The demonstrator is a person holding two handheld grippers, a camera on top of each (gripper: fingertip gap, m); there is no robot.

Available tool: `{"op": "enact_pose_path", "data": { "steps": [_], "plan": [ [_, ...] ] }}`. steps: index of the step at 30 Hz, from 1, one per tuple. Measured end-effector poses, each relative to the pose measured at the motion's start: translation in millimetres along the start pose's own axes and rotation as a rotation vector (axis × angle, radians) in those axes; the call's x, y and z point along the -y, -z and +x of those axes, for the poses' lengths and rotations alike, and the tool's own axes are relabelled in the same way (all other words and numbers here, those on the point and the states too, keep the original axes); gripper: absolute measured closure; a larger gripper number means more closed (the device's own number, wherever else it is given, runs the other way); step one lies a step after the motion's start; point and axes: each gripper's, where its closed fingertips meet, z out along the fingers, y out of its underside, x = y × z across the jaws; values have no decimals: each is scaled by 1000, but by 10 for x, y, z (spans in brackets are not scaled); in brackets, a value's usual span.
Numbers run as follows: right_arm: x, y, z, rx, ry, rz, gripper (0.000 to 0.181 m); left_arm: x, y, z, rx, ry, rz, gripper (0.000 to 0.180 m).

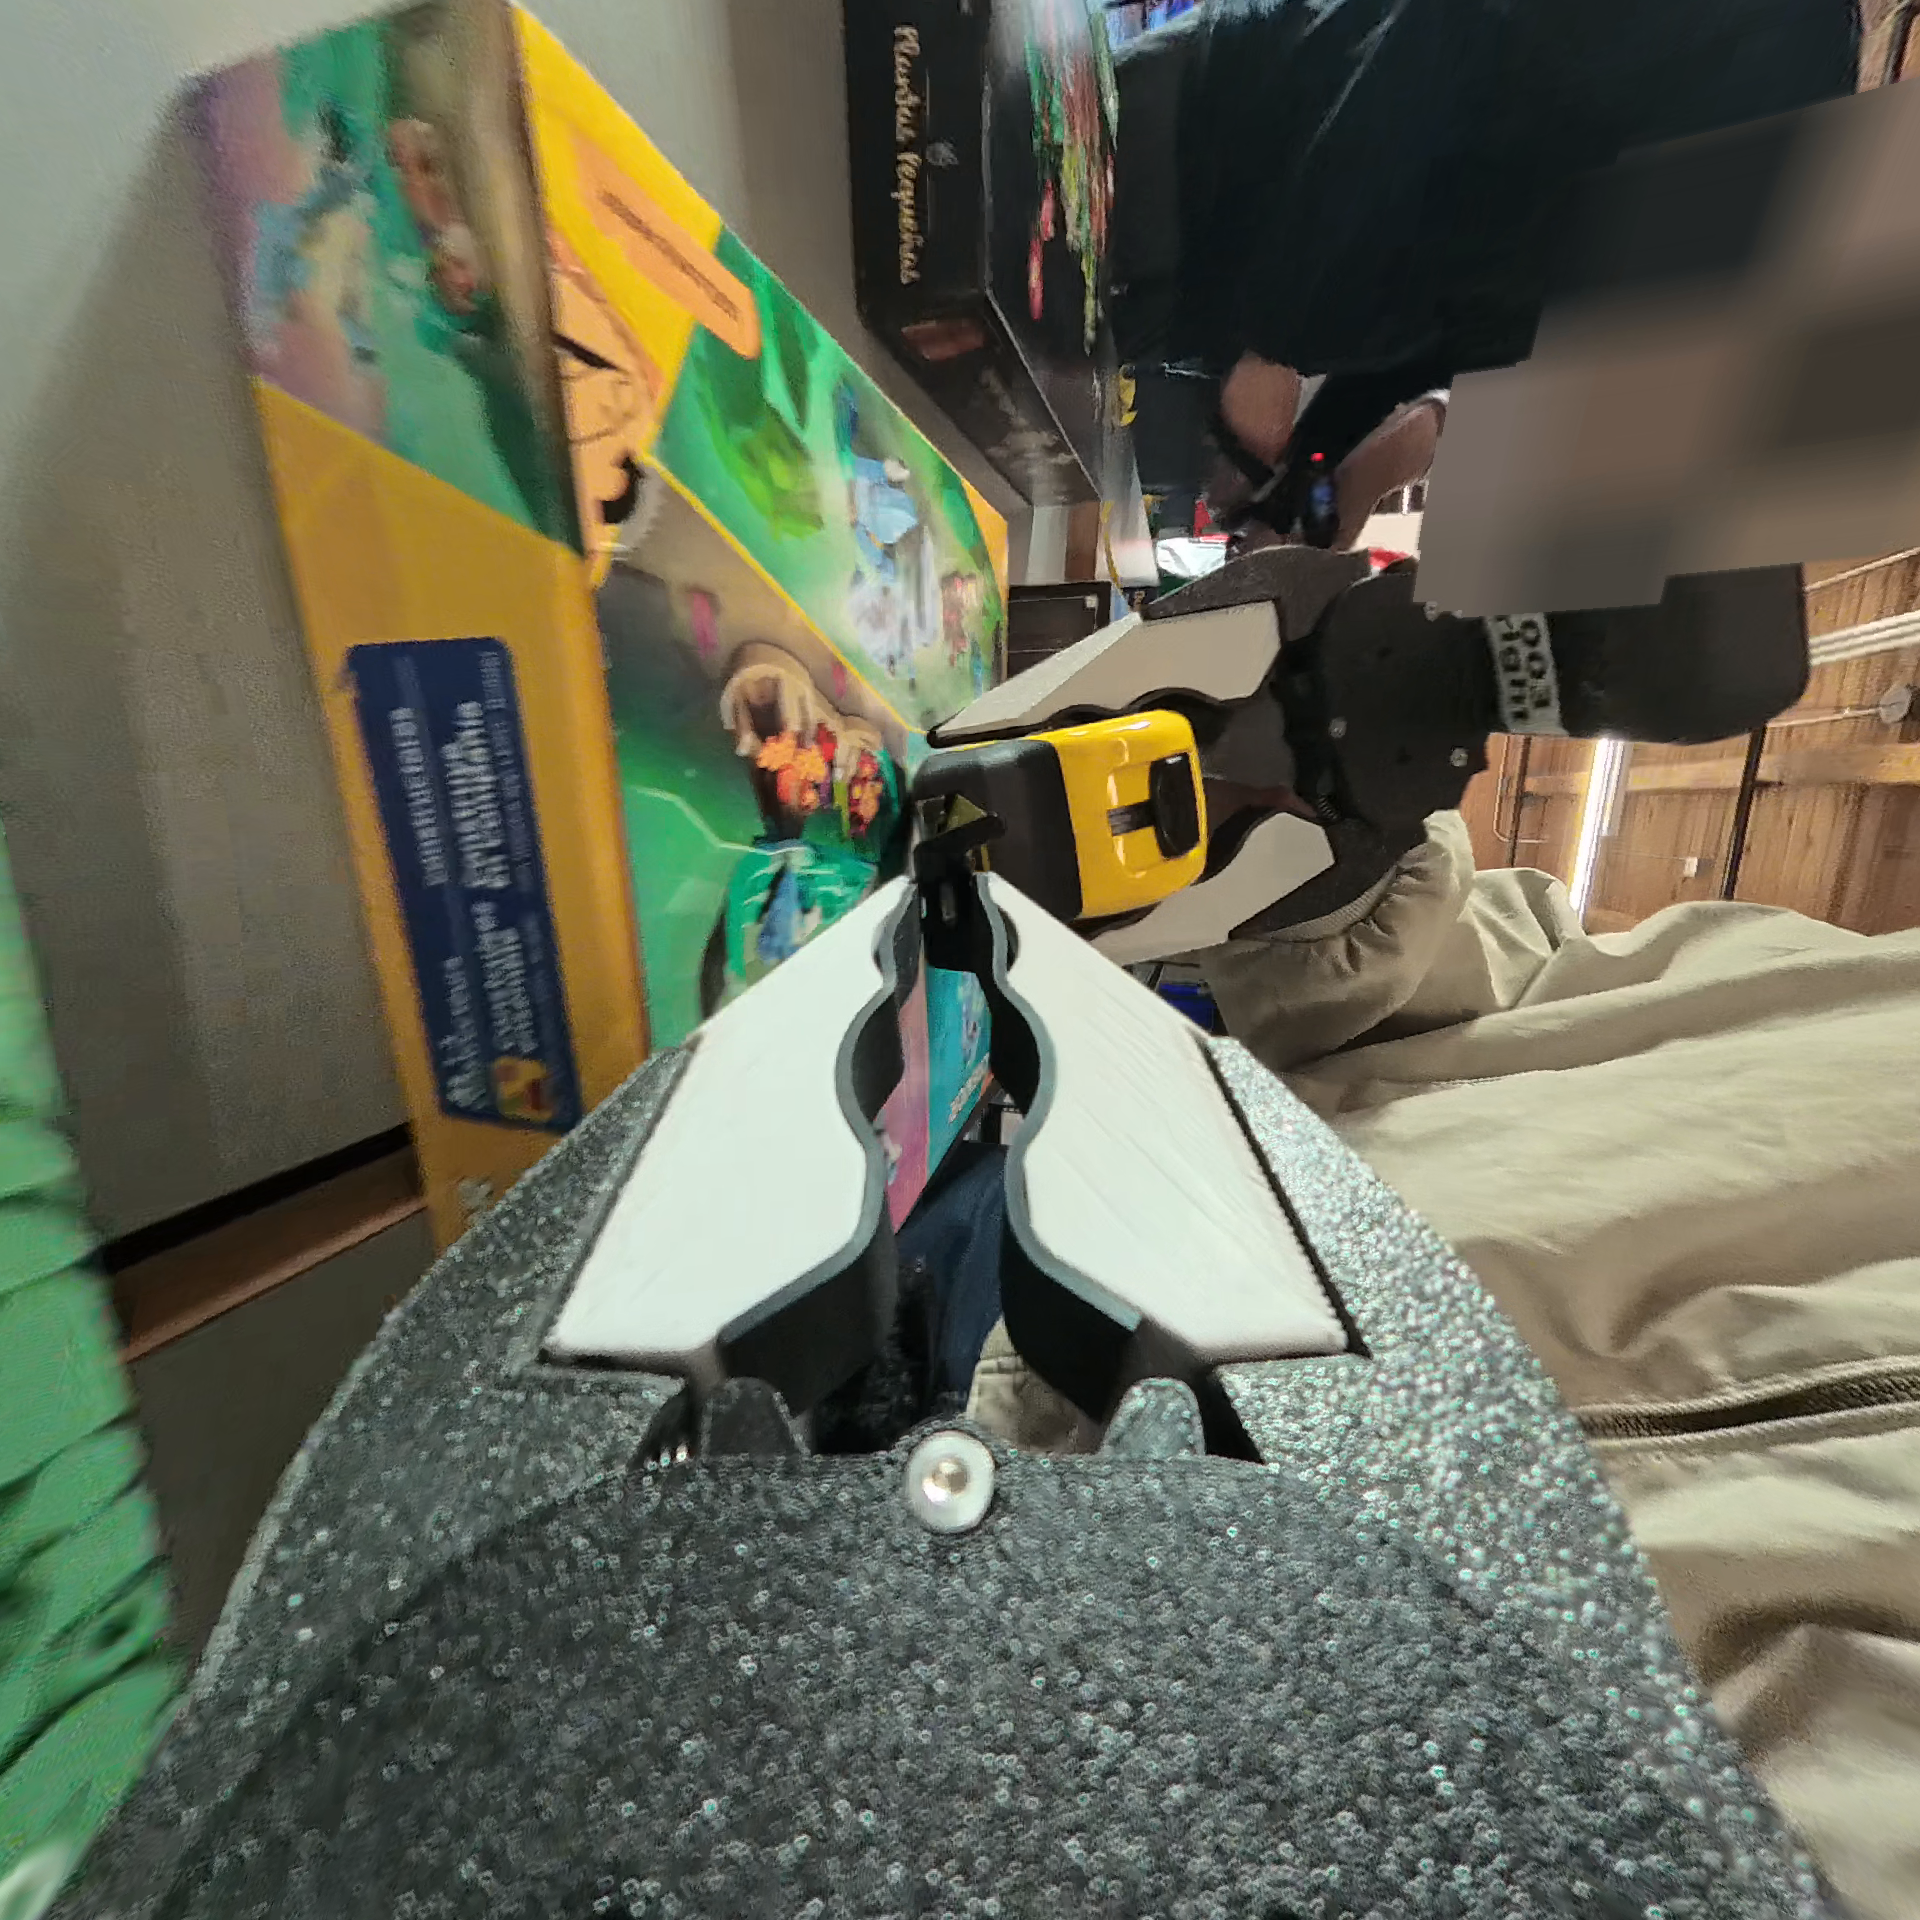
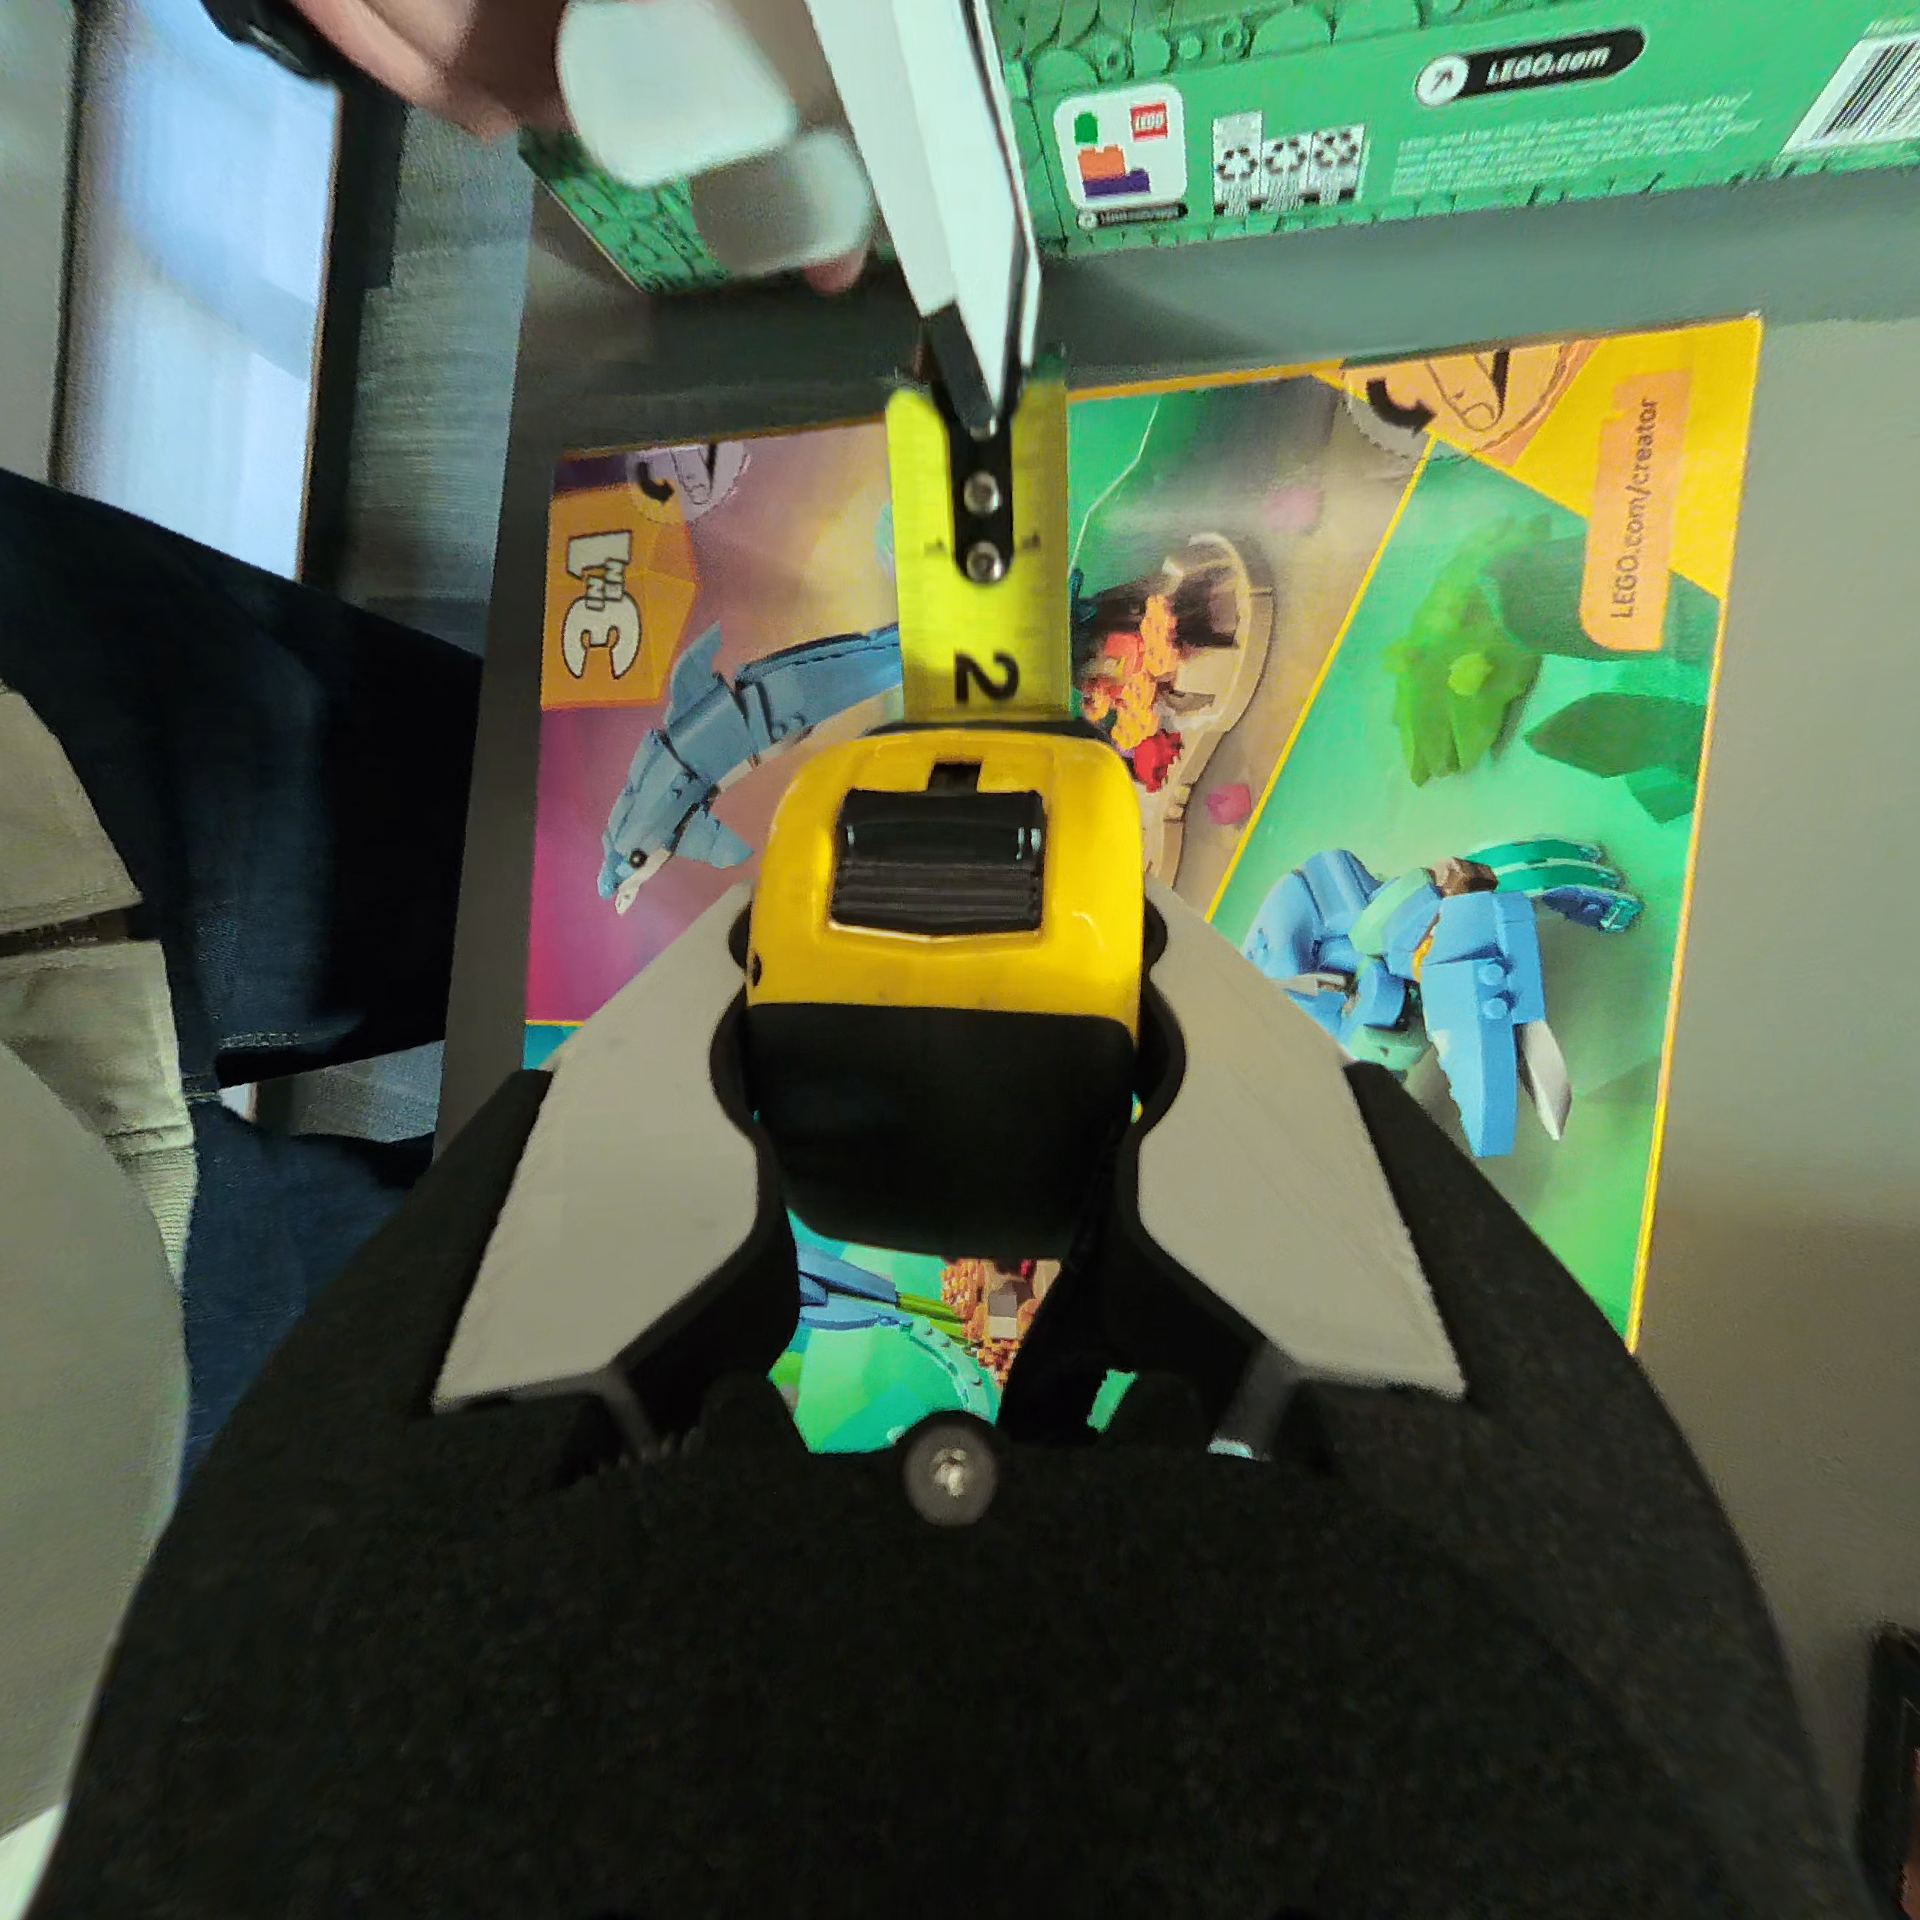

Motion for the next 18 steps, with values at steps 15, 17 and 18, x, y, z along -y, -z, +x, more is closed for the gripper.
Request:
{"op": "enact_pose_path", "data": {
  "steps": [15,17,18],
  "plan": [
    [336,-331,-24,102,-332,-485,114,115,242,-484,231,3,-64,168],
    [350,-326,-11,127,-342,-513,114,117,215,-509,255,-24,-73,169],
    [343,-325,-2,127,-341,-528,114,111,199,-509,269,-41,-79,169]
  ]
}}
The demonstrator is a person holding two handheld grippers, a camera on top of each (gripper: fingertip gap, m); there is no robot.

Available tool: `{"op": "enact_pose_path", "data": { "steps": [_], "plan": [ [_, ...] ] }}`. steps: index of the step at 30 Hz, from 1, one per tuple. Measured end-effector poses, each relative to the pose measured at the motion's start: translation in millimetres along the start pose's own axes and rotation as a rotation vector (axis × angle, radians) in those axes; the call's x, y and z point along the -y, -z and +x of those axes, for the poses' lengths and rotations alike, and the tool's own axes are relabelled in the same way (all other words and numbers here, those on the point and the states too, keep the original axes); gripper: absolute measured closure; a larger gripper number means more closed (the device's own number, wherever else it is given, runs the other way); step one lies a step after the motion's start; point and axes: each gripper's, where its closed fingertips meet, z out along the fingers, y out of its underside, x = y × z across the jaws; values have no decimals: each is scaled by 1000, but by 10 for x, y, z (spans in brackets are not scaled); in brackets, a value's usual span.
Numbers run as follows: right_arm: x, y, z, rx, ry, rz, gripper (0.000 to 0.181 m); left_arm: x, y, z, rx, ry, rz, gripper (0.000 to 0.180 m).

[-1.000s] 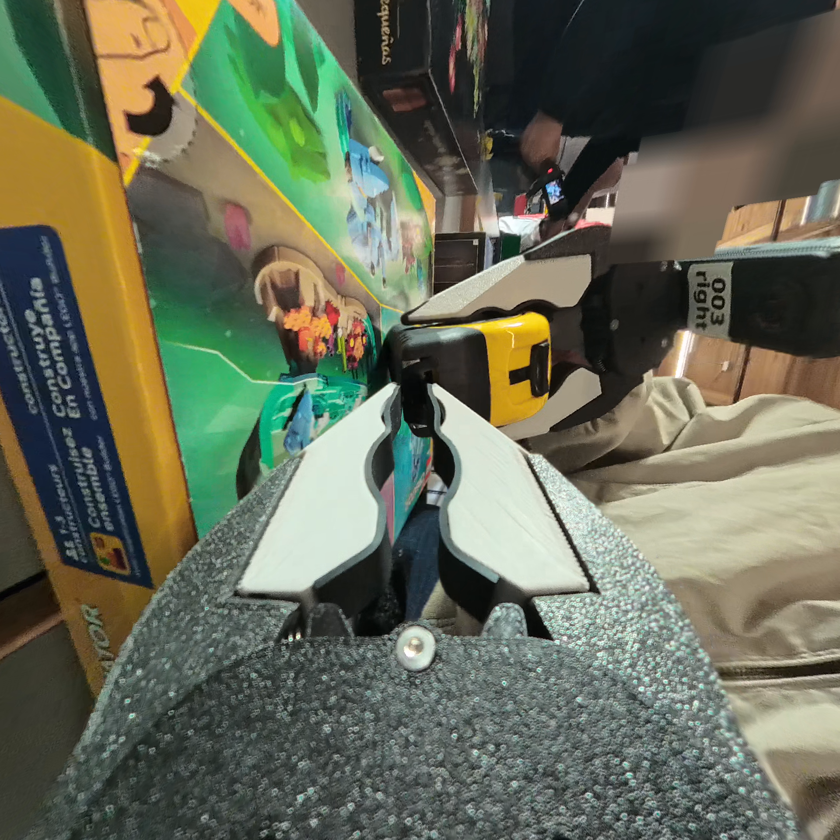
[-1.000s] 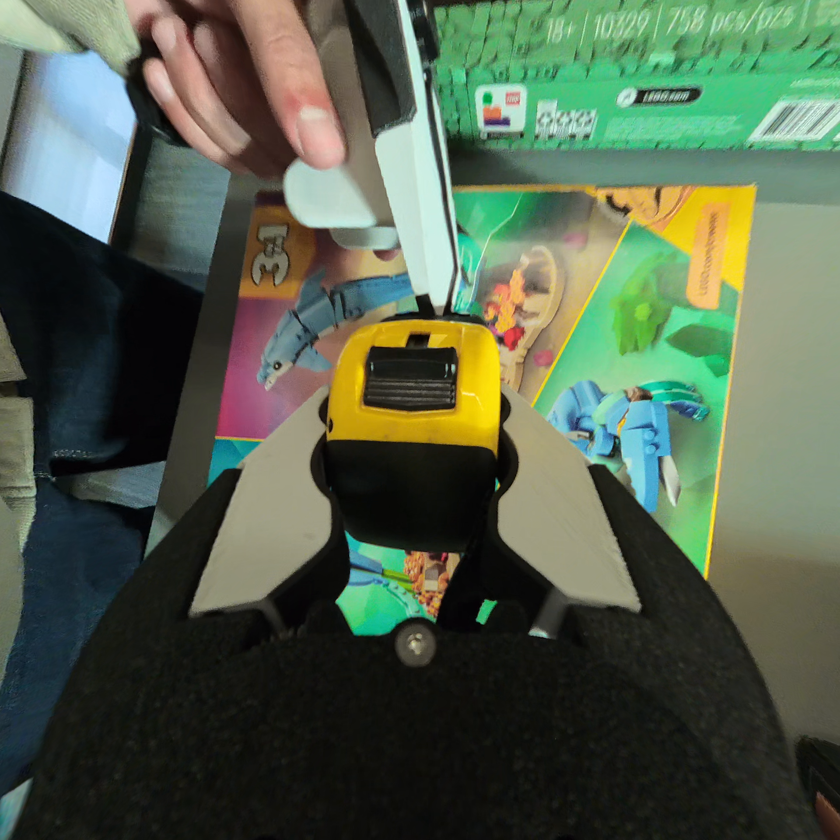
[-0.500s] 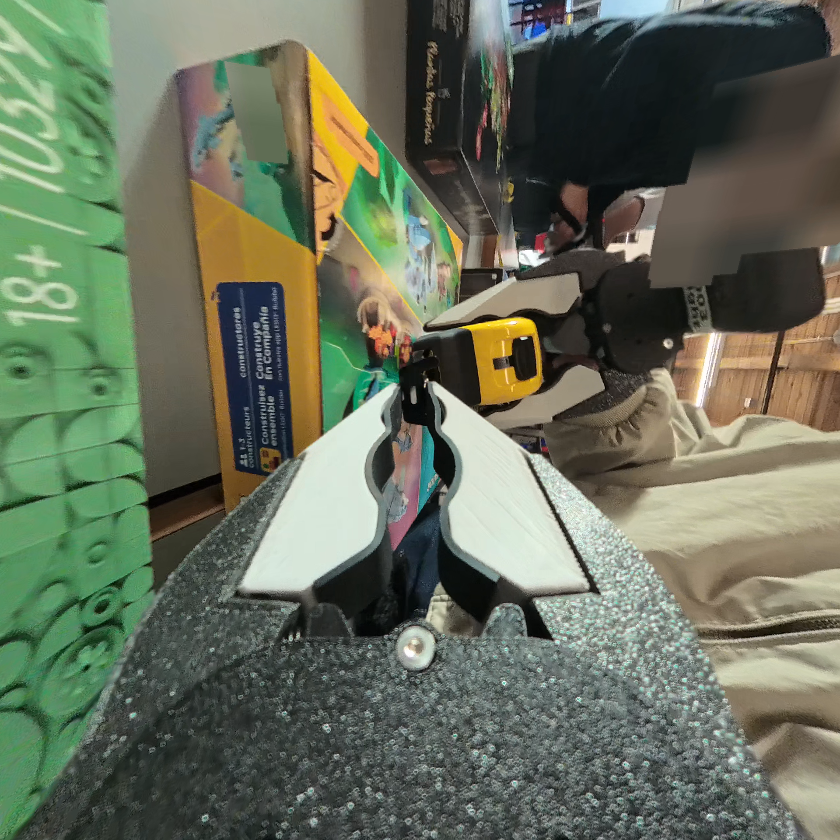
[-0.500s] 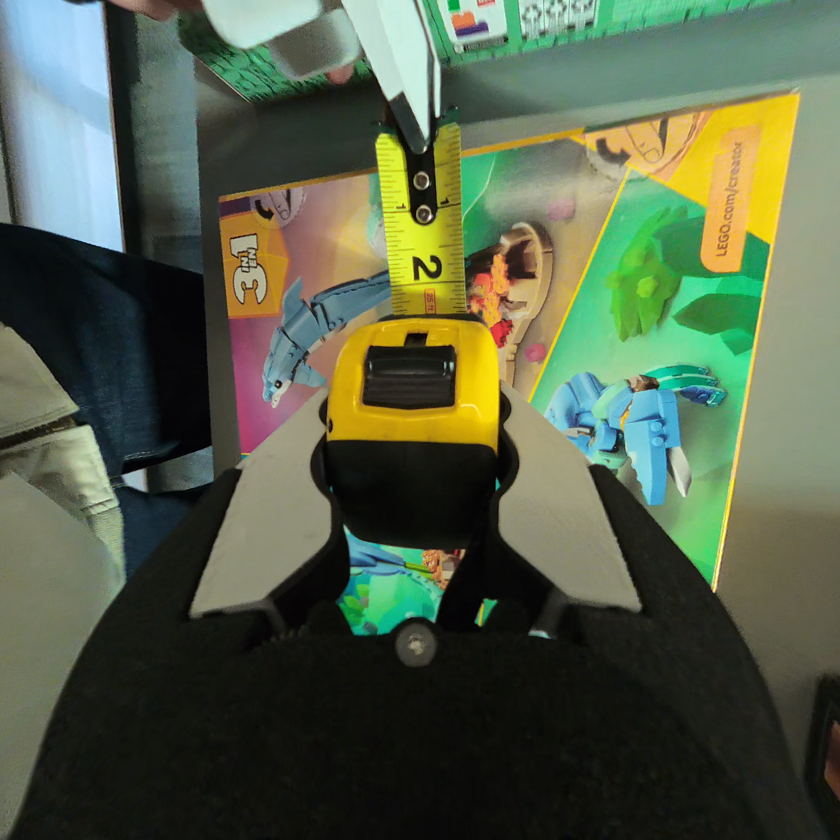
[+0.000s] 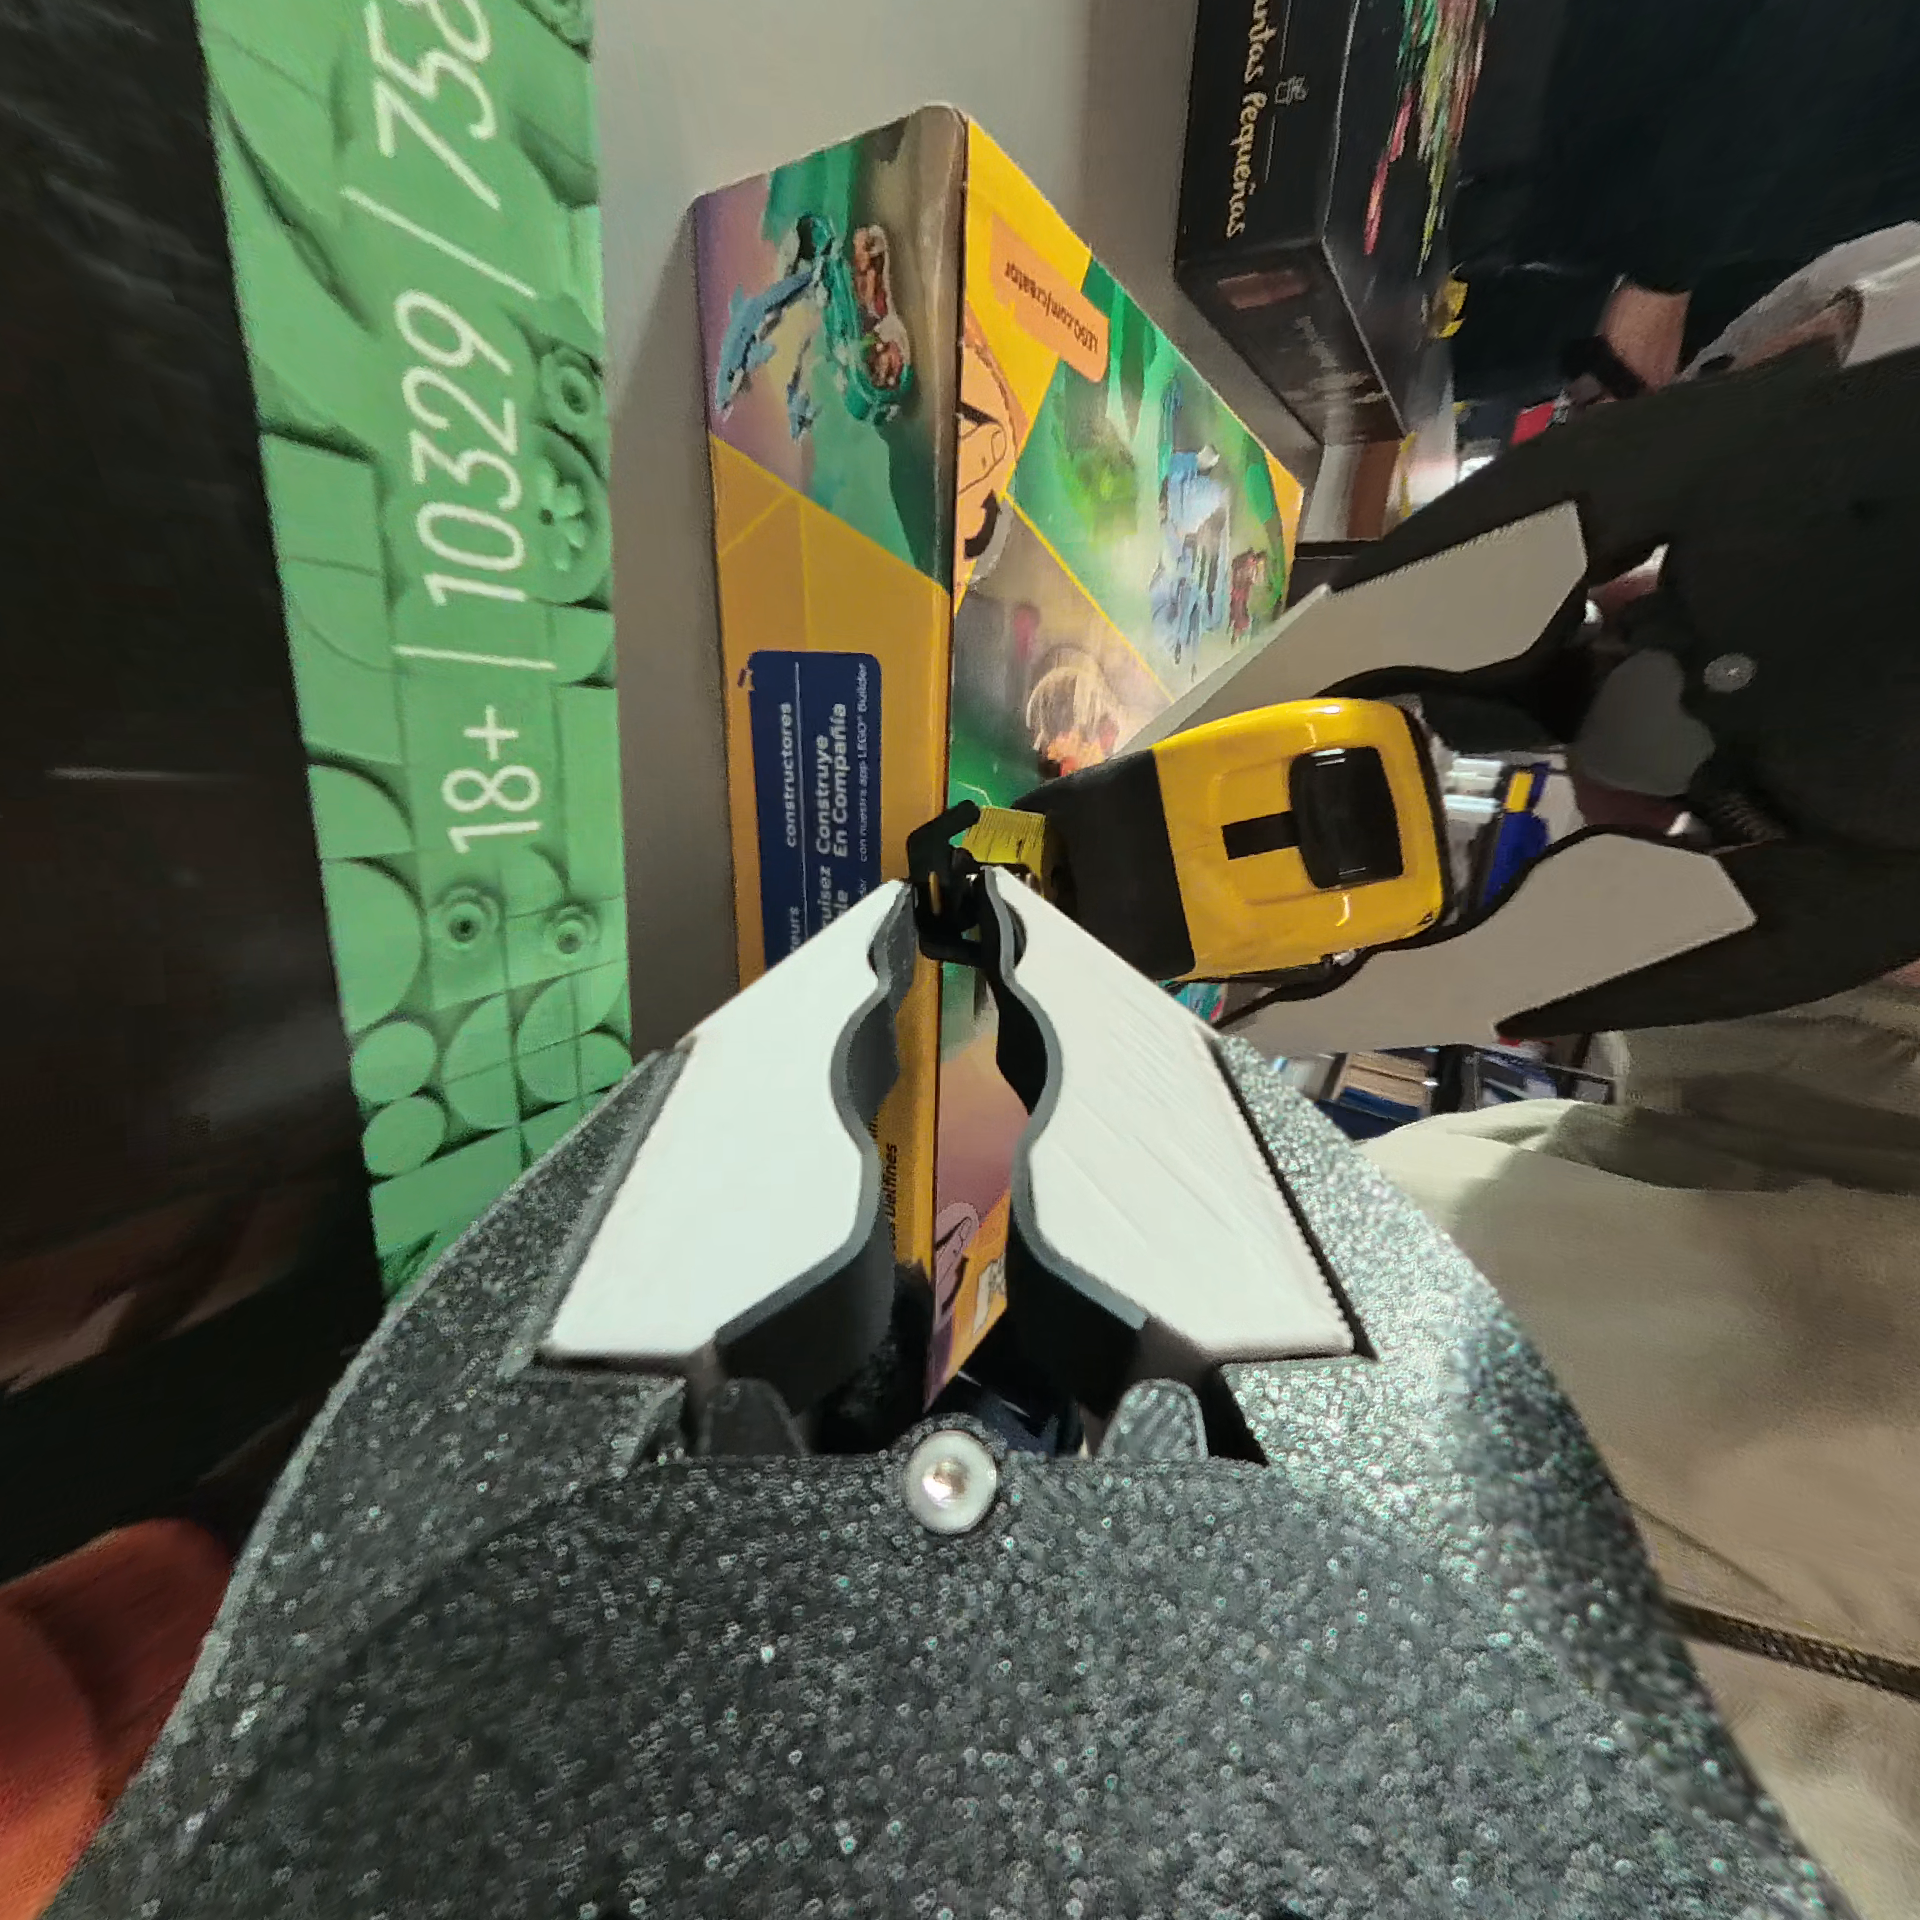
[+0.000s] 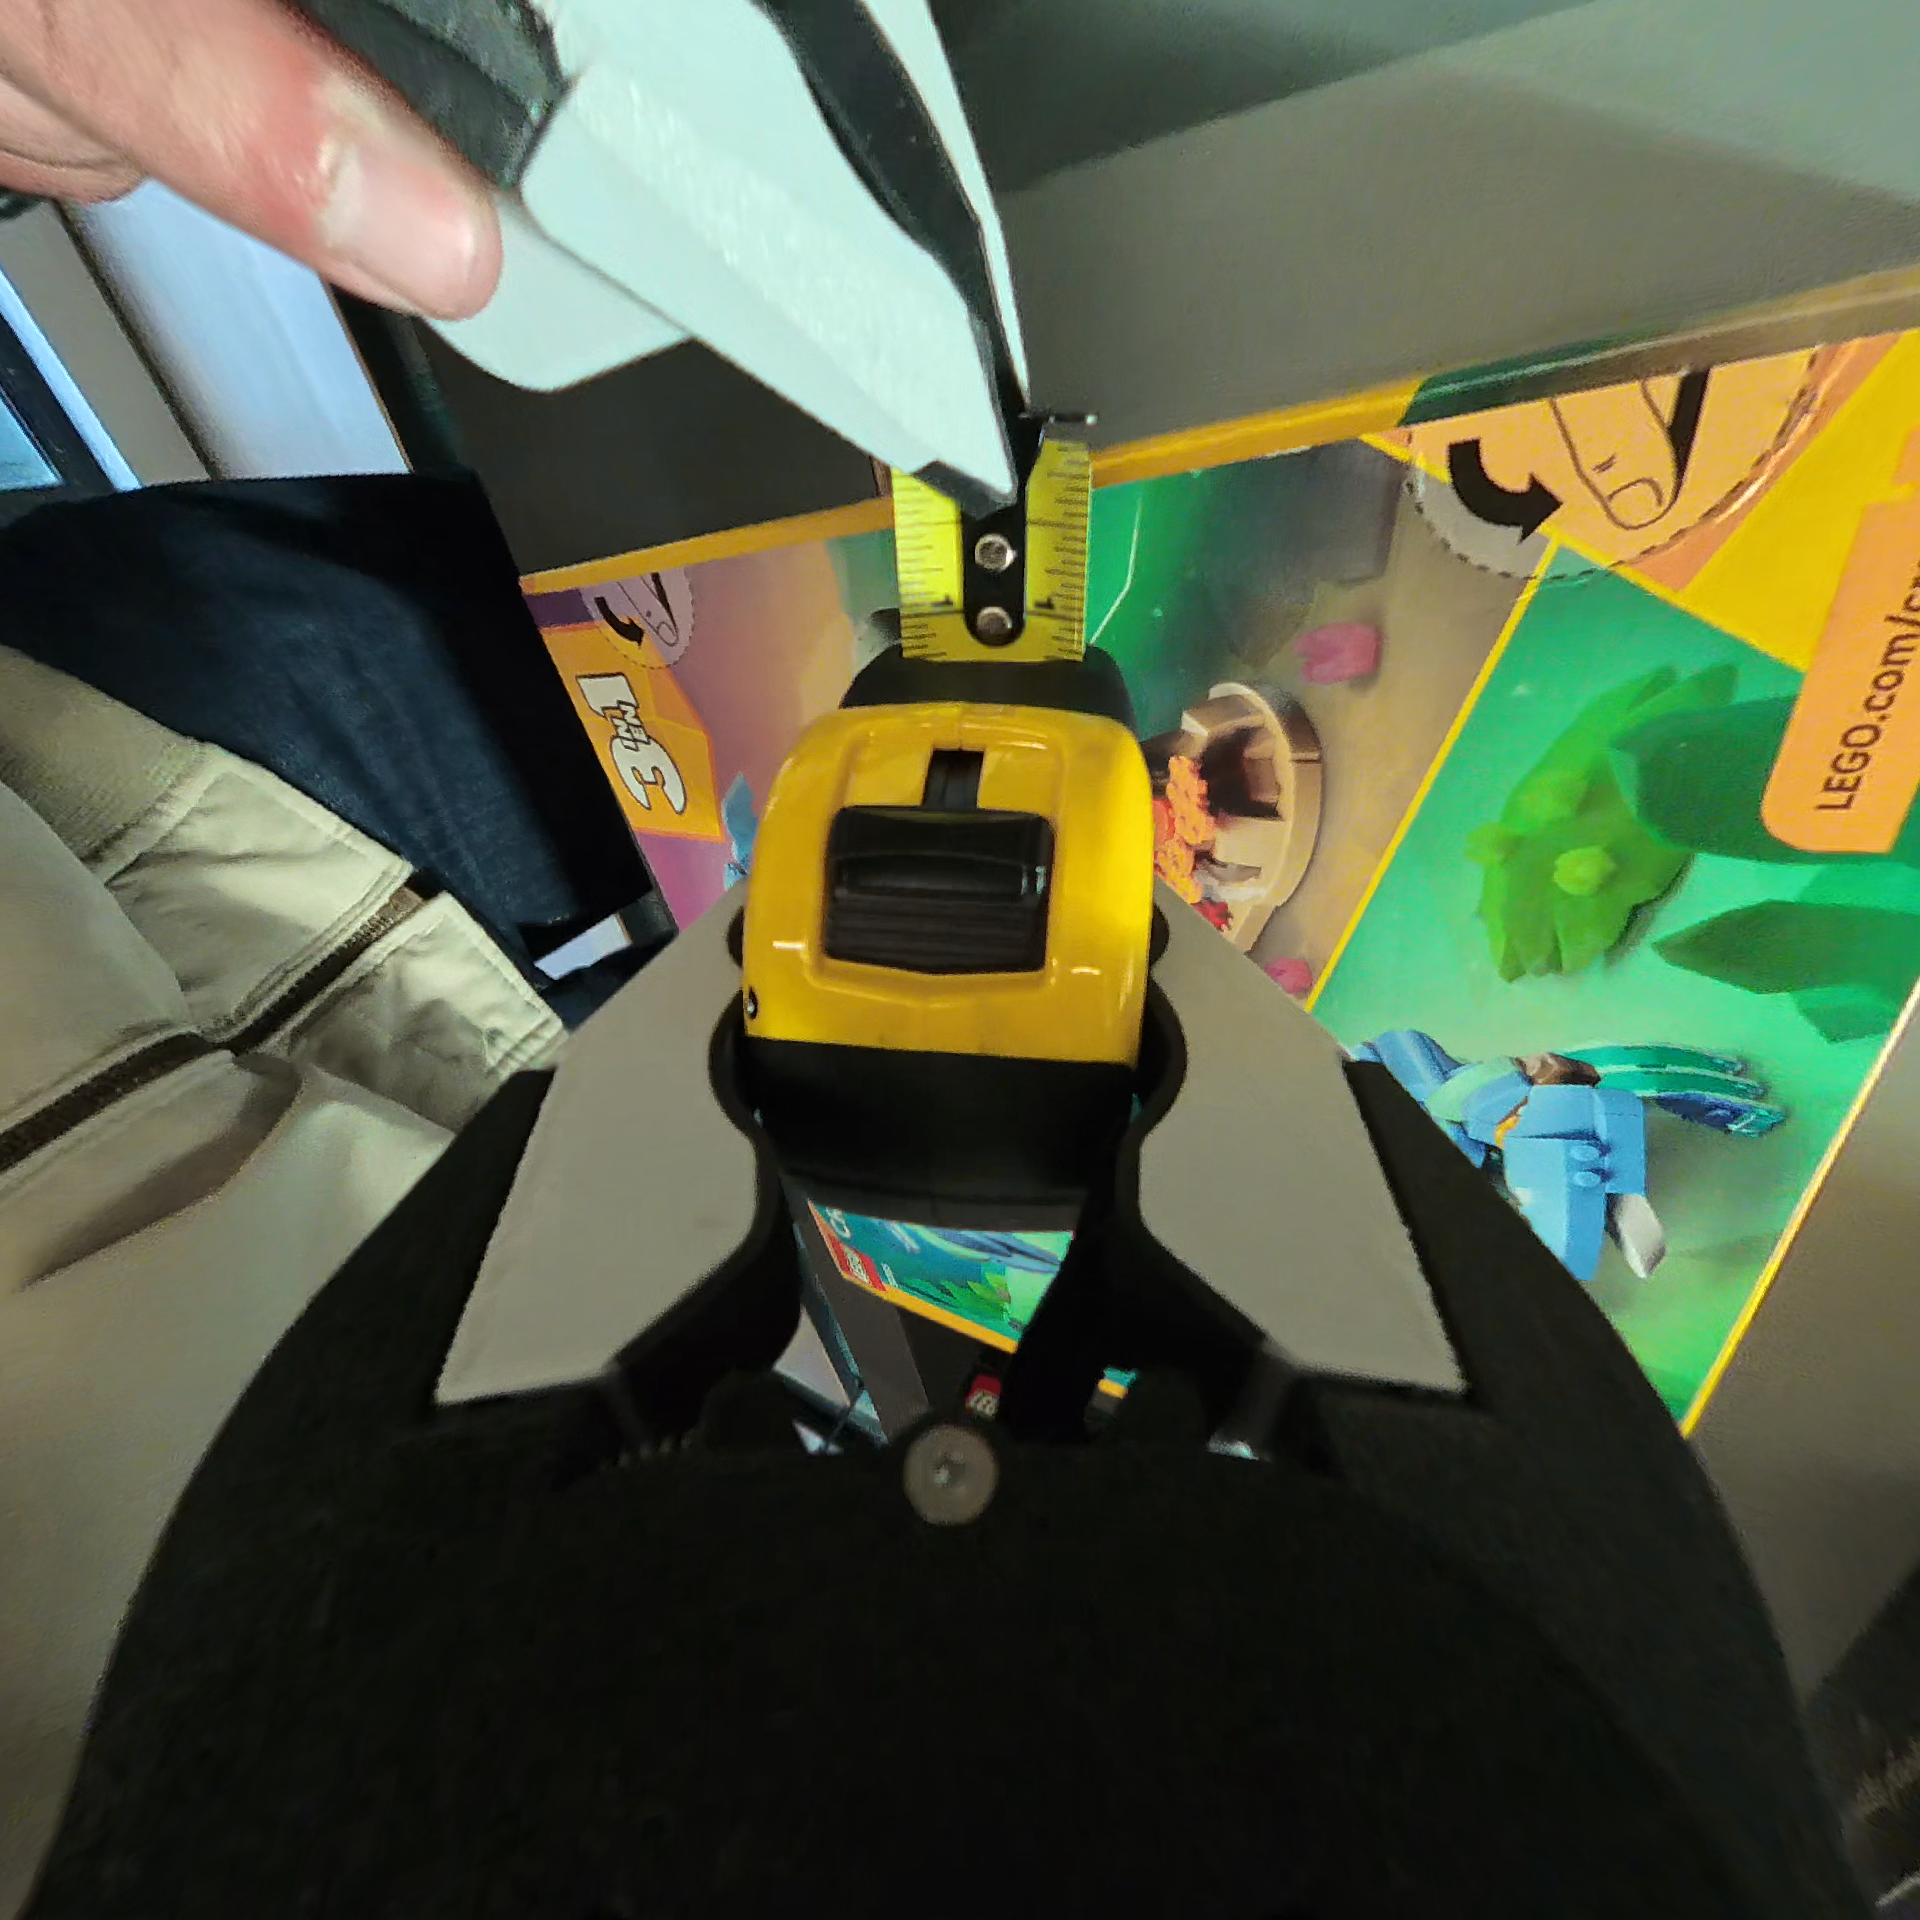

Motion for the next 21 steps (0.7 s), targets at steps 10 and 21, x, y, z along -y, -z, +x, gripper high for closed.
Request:
{"op": "enact_pose_path", "data": {
  "steps": [10,21],
  "plan": [
    [16,11,13,-52,42,-73,114,-23,-59,-91,181,-22,74,157],
    [-265,0,69,-92,3,22,114,-65,-314,15,237,-88,38,145]
  ]
}}
